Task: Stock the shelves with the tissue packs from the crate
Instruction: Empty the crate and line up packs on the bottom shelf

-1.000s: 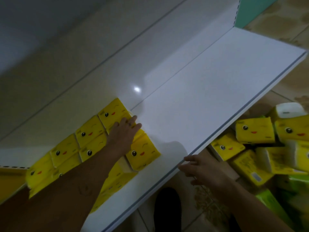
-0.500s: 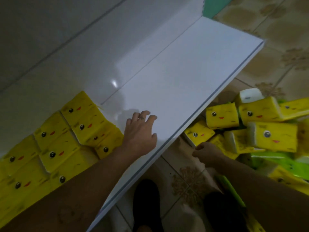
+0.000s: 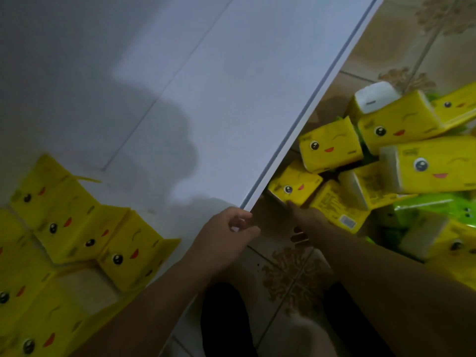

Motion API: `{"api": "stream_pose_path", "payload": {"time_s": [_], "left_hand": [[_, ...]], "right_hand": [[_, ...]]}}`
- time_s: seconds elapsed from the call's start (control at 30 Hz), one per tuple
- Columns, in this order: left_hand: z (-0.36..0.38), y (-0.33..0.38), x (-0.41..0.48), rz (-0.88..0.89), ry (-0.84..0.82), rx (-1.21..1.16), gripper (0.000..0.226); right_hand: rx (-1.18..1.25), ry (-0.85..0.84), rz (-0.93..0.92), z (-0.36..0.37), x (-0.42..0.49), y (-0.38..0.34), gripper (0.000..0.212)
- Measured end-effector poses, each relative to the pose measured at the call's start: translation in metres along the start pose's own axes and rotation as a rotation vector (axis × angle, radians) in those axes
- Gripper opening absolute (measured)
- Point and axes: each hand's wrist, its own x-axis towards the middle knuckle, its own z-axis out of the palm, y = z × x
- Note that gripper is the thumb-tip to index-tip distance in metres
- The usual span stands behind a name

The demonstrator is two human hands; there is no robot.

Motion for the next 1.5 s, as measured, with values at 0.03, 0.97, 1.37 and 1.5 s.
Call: {"api": "stream_pose_path", "payload": {"time_s": [0.03, 0.97, 1.37, 1.5], "left_hand": [[0.0, -0.003, 0.001, -0.023, 0.003, -0.017, 0.026], [-0.005, 0.05, -0.026, -0.191, -0.01, -0.112, 0.098], [-0.072, 0.023, -0.084, -0.192, 0.167, -0.271, 0.109], [-0.094, -0.011, -0.084, -0.191, 0.258, -0.256, 0.117]], "right_hand": [[-0.008, 0.017, -0.016, -0.004, 0.004, 0.001, 0.06], [-0.171, 0.25, -0.553, -0.023, -0.133, 0.023, 0.027], [-0.086, -0.114, -1.139, 0.028, -0.245, -0.005, 0.02], [0.126, -0.411, -0.85, 0.058, -0.245, -0.01, 0.02]]}}
